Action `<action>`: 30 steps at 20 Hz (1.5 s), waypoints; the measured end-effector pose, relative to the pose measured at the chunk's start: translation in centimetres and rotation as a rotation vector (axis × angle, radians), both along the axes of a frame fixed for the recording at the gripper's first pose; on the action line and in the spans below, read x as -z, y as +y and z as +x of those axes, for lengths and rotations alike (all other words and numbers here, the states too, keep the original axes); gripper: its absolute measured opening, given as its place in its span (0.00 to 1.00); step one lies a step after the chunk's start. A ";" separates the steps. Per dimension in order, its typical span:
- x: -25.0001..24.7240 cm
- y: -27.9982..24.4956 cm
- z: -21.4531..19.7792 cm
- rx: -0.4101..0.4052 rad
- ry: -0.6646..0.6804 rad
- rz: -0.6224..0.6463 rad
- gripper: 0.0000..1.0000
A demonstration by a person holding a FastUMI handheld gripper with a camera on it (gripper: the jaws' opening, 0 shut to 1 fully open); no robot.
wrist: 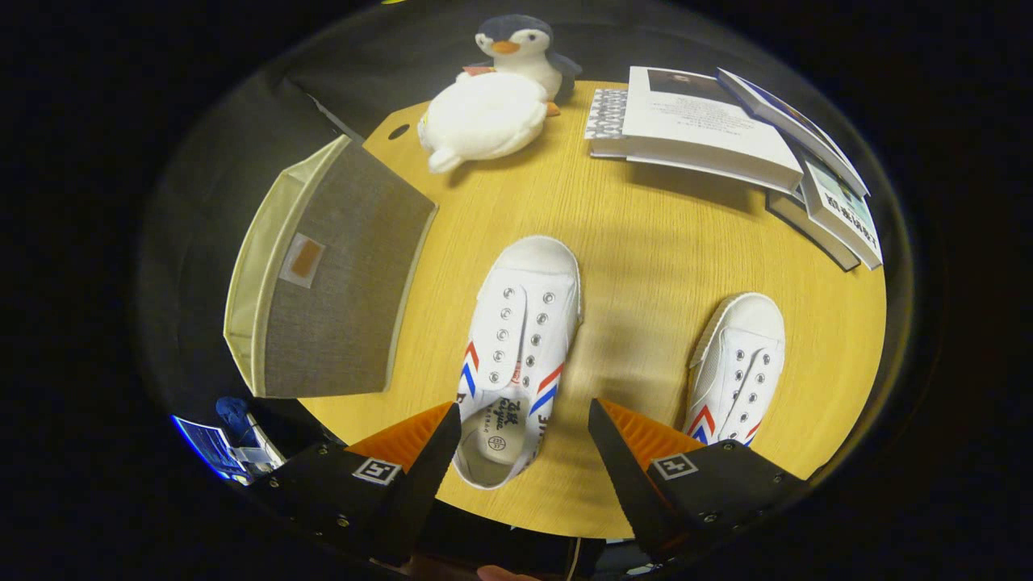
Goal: Open the storage box then place both shoes into the box .Put the left shoe in first, then the right shoe, with the right side of both shoes facing outward in a uniform manner.
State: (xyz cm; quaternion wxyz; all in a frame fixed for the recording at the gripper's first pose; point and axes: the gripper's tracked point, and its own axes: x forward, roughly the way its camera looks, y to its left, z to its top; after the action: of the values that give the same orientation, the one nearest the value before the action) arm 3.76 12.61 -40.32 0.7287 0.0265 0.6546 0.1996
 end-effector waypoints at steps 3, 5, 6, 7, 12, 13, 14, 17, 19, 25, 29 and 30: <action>2.2 -1.0 -0.2 -0.054 0.011 -0.090 0.97; 3.2 -0.6 -0.4 -0.067 0.033 -0.100 0.94; 3.5 -0.4 -0.2 -0.069 0.043 -0.098 0.94; 4.5 -0.3 -0.2 -0.067 0.053 -0.107 0.94; 4.7 1.4 -0.4 -0.003 0.109 -0.042 0.24; 4.5 1.3 -0.5 0.018 0.113 -0.036 0.24; 3.8 1.0 -0.1 0.027 0.118 -0.028 0.11; 3.7 0.9 -0.5 0.042 0.115 -0.014 0.04; 2.4 1.2 -0.8 0.040 0.134 0.008 0.03; -2.1 0.8 -0.7 0.038 0.132 0.039 0.03; -6.4 1.5 0.1 0.029 0.097 0.097 0.04; -7.7 1.8 0.4 0.024 0.086 0.113 0.04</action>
State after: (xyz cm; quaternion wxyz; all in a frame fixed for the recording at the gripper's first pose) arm 4.12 14.45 -32.59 0.6994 0.0841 0.6727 0.2261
